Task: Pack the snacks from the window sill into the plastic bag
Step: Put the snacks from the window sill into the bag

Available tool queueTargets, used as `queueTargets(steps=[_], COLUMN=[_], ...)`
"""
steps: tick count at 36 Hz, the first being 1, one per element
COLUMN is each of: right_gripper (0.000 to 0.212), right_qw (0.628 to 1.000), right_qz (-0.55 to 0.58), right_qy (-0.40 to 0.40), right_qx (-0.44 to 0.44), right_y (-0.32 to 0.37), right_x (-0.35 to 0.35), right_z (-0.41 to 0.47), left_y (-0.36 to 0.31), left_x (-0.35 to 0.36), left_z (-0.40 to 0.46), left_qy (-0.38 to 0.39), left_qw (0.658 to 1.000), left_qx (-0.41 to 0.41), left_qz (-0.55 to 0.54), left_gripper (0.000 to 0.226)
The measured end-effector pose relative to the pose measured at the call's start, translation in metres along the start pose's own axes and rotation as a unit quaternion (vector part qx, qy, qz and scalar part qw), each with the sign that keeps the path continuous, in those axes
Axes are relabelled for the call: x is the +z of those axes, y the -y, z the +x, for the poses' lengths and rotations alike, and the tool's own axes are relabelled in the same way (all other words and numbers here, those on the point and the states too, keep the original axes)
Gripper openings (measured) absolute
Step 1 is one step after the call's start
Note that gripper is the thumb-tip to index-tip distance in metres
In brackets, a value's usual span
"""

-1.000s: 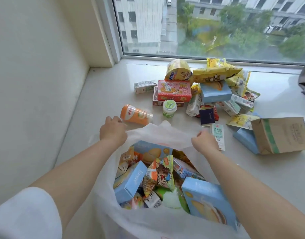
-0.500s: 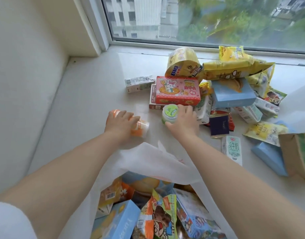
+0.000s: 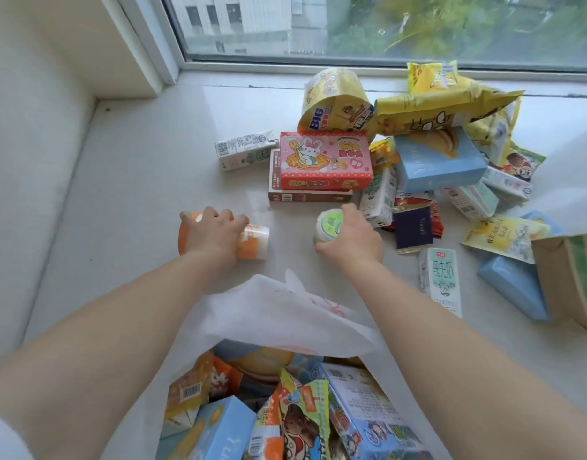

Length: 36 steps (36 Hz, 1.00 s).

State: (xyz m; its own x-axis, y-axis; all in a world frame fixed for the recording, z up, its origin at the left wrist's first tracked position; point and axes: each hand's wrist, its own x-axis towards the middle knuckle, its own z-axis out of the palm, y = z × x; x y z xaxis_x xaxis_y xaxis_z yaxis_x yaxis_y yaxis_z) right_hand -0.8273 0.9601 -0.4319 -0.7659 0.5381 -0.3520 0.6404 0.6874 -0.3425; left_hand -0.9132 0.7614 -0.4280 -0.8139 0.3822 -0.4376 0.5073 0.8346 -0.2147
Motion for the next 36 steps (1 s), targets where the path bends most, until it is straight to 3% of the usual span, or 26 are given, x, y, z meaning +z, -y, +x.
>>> queueTargets(steps=[7, 17, 25, 32, 36], right_gripper=[0.076, 0.084, 0.079, 0.081, 0.076], right_qw=[0.993, 0.996, 0.988, 0.981, 0.972], right_qz=[-0.065, 0.016, 0.137, 0.178, 0.223], right_qy=[-0.089, 0.032, 0.002, -0.018, -0.058], right_qx=[0.054, 0.076, 0.073, 0.07, 0.046], right_y=[-0.061, -0.087, -0.096, -0.09, -0.08], right_x=[-0.028, -0.06, -0.049, -0.05, -0.066], right_z=[-0.013, 0.017, 0.019, -0.007, -0.04], left_y=[-0.042, -0.099, -0.1, -0.094, -0.091], left_x=[-0.014, -0.029, -0.031, -0.06, -0.09], left_z=[0.003, 0.019, 0.016, -0.008, -0.04], left_qy=[0.026, 0.055, 0.059, -0.058, -0.137], left_qw=[0.996, 0.989, 0.985, 0.98, 0.958], left_qx=[0.044, 0.043, 0.003, -0.006, 0.007], left_qz=[-0.076, -0.134, -0.16, -0.191, -0.251], left_gripper=[0.062, 0.075, 0.073, 0.072, 0.075])
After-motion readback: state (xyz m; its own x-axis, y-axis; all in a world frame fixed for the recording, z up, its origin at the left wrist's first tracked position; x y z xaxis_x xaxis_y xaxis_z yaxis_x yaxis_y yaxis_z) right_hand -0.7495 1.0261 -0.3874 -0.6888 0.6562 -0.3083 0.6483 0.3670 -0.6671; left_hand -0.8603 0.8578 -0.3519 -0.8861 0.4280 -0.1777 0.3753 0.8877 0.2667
